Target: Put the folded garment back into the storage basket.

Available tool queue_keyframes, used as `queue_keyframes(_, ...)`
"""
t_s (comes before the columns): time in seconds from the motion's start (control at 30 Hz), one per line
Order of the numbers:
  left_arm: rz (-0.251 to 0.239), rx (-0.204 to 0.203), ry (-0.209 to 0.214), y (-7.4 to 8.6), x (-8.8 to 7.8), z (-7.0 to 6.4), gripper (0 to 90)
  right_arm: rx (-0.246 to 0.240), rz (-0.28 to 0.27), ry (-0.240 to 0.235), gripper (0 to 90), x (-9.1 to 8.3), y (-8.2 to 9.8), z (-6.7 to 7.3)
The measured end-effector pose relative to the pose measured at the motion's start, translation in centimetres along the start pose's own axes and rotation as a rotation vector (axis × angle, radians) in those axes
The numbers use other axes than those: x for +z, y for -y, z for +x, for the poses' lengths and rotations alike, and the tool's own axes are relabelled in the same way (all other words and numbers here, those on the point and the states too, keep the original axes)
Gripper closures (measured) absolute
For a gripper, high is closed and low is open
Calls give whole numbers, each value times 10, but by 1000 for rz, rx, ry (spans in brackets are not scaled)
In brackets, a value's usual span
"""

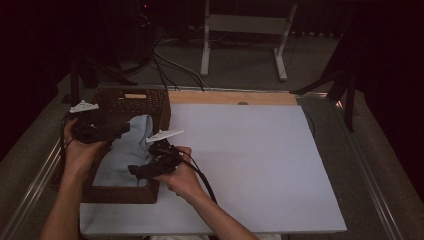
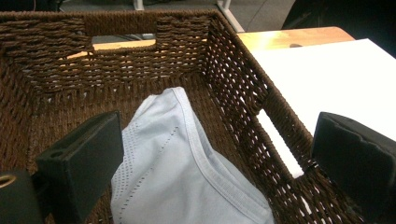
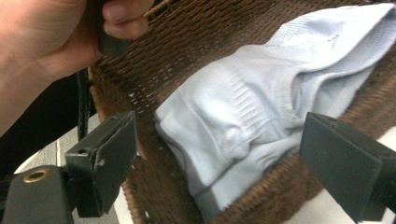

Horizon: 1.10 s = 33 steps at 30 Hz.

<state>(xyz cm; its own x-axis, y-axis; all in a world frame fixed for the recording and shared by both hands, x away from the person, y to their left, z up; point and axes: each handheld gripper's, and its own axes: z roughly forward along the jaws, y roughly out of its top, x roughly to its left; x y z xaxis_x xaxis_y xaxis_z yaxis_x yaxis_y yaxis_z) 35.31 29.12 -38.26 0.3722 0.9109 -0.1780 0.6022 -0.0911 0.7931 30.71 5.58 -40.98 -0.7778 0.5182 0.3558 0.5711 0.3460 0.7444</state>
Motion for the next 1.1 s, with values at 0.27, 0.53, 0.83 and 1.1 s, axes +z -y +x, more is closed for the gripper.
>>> queue_keyframes(0.27, -24, -4, 45, 4, -1, -7, 44, -6, -10, 23, 118, -12, 5, -16)
queue_keyframes(0.53, -35, 22, 24, 5, -3, -16, 44, 5, -21, 53, 113, -25, 10, -30)
queue_keyframes(0.83, -16, 46, 20, 7, 1, -30, 44, 7, -23, 96, 103, -38, 14, -45)
queue_keyframes(1.1, -20, 73, 35, 12, 0, -43, 44, 1, -21, 151, 104, -48, 22, -60)
